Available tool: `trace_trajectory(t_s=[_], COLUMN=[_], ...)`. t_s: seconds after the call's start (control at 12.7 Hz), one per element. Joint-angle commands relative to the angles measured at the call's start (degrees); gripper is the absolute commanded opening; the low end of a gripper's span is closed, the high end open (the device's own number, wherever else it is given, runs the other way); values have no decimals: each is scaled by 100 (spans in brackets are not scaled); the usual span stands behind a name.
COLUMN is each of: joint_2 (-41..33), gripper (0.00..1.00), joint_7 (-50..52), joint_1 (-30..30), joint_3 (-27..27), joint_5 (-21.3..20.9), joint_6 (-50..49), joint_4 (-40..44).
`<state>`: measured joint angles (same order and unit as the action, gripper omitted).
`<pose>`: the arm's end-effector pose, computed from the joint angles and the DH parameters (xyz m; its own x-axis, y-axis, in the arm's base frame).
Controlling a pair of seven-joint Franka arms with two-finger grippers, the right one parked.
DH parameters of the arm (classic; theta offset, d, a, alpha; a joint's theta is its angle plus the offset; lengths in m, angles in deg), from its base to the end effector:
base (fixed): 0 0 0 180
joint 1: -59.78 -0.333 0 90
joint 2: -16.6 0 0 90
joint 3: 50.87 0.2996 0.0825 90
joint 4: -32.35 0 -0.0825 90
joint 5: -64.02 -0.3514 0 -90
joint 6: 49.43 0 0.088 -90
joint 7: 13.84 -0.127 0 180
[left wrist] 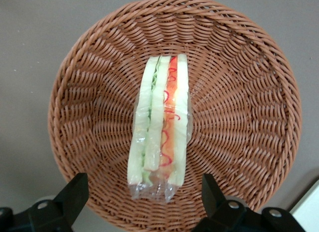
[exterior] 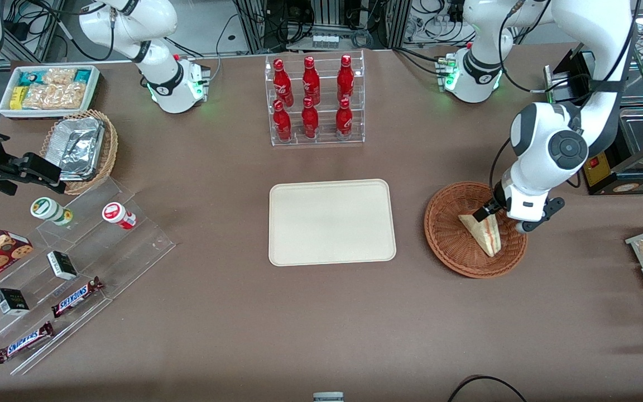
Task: Place sandwich from basket to tray
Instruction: 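Lower the open left gripper over the wrapped sandwich in the basket, then close the left gripper on the sandwich and lift it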
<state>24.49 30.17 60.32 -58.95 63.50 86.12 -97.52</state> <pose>0.4976 -0.0755 0.2841 0.8178 0.5744 -0.0358 0.5742 -0.8185 -0.0163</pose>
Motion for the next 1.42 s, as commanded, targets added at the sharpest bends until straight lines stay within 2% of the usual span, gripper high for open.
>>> trace_trajectory(t_s=[0.0,0.47,0.55,0.63,0.71,0.79,0.95,1.18,1.34], joint_2=[125,555,591,583,582,565,539,617,688], gripper=[100,100,87,49,25,14,6,6,6], joint_7=[231,231,214,153,143,135,152,100,-93], joint_1=[51,43,51,43,51,43,51,173,262], joint_3=[8,8,8,8,8,8,8,-1,-1], joint_5=[26,26,26,26,17,17,17,-10,-18], joint_6=[173,420,394,376,367,367,79,-1658,-2171], joint_4=[41,138,190,199,199,208,426,1549,1938])
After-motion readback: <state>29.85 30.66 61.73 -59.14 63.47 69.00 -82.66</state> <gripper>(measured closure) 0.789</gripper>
